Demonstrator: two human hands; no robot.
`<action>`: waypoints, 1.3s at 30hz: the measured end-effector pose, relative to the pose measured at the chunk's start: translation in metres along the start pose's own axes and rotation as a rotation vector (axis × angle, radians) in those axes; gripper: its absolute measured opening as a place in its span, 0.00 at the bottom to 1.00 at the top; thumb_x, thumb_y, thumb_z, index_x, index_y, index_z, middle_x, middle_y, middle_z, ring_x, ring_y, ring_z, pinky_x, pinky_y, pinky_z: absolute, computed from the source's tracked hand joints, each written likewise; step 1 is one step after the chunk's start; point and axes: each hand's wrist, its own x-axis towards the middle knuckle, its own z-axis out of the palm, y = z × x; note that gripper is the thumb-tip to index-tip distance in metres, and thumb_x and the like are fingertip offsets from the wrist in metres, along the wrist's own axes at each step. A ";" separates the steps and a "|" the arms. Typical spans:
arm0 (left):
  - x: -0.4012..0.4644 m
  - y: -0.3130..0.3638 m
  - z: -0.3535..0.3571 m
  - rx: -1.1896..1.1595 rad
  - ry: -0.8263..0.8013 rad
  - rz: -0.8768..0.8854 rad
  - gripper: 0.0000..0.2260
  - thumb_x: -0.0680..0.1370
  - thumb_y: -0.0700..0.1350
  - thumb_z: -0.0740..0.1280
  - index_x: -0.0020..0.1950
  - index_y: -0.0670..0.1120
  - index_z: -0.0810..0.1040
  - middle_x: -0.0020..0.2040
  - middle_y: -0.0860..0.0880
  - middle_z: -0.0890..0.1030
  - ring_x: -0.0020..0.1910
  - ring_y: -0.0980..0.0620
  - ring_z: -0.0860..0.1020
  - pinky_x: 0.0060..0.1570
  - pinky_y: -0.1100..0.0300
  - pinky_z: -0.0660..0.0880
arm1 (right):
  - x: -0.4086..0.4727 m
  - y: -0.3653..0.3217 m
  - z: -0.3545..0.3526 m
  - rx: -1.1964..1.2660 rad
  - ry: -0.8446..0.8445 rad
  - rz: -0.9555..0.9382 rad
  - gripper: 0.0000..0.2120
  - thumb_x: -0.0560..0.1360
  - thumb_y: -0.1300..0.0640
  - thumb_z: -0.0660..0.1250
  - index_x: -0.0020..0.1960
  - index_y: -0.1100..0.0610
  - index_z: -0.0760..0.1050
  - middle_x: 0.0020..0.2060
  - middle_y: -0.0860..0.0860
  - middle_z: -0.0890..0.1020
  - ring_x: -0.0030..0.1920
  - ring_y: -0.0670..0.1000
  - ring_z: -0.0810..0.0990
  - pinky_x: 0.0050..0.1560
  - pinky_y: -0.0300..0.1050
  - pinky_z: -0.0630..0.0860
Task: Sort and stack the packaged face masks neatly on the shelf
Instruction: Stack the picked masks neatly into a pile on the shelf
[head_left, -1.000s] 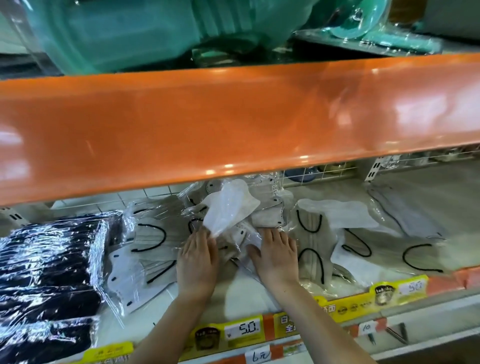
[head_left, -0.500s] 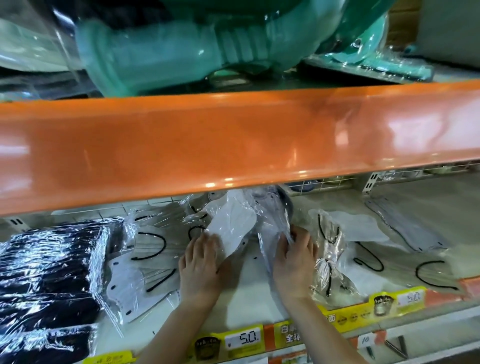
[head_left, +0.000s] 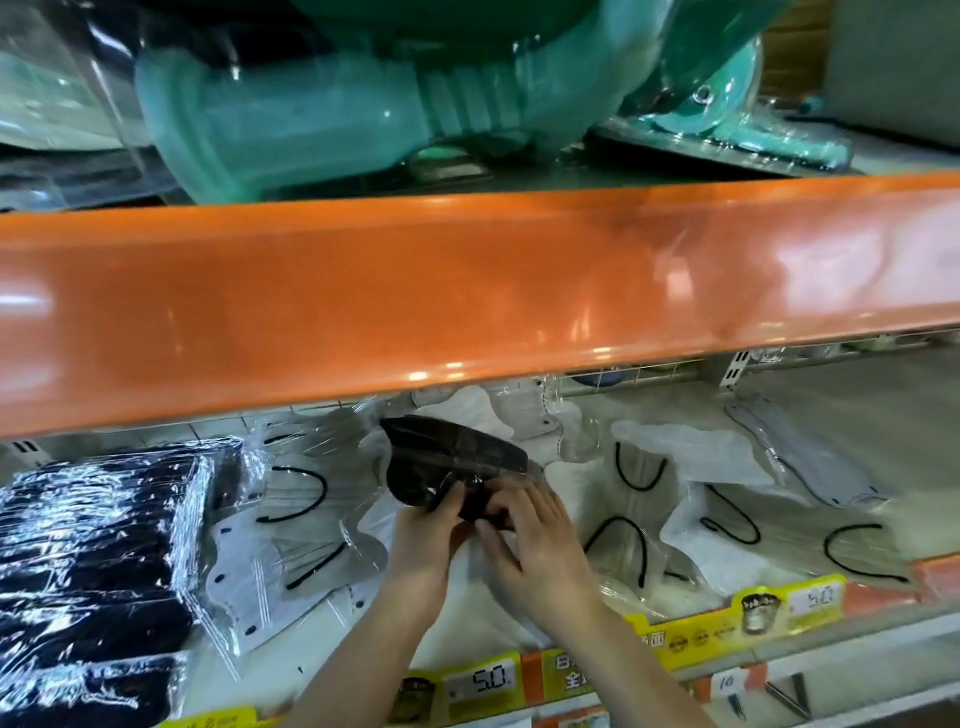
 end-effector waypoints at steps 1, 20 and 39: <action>0.001 0.000 -0.005 -0.028 0.037 -0.014 0.07 0.79 0.36 0.62 0.49 0.42 0.79 0.39 0.48 0.85 0.39 0.53 0.82 0.43 0.55 0.75 | 0.001 0.001 -0.001 0.034 -0.001 0.050 0.07 0.76 0.50 0.62 0.51 0.52 0.70 0.52 0.48 0.78 0.53 0.49 0.76 0.52 0.51 0.74; 0.025 0.003 -0.043 0.654 0.006 0.147 0.07 0.72 0.38 0.72 0.47 0.47 0.79 0.41 0.54 0.82 0.43 0.56 0.81 0.39 0.68 0.72 | 0.047 0.006 -0.007 0.098 -0.182 0.586 0.13 0.76 0.53 0.68 0.57 0.56 0.72 0.47 0.47 0.75 0.53 0.51 0.77 0.45 0.39 0.66; -0.009 -0.018 -0.035 1.098 -0.093 0.298 0.25 0.80 0.45 0.62 0.76 0.49 0.59 0.73 0.51 0.64 0.70 0.54 0.65 0.65 0.65 0.62 | 0.054 0.015 -0.003 0.377 -0.248 0.803 0.12 0.76 0.51 0.67 0.38 0.57 0.77 0.32 0.49 0.80 0.34 0.48 0.78 0.34 0.39 0.71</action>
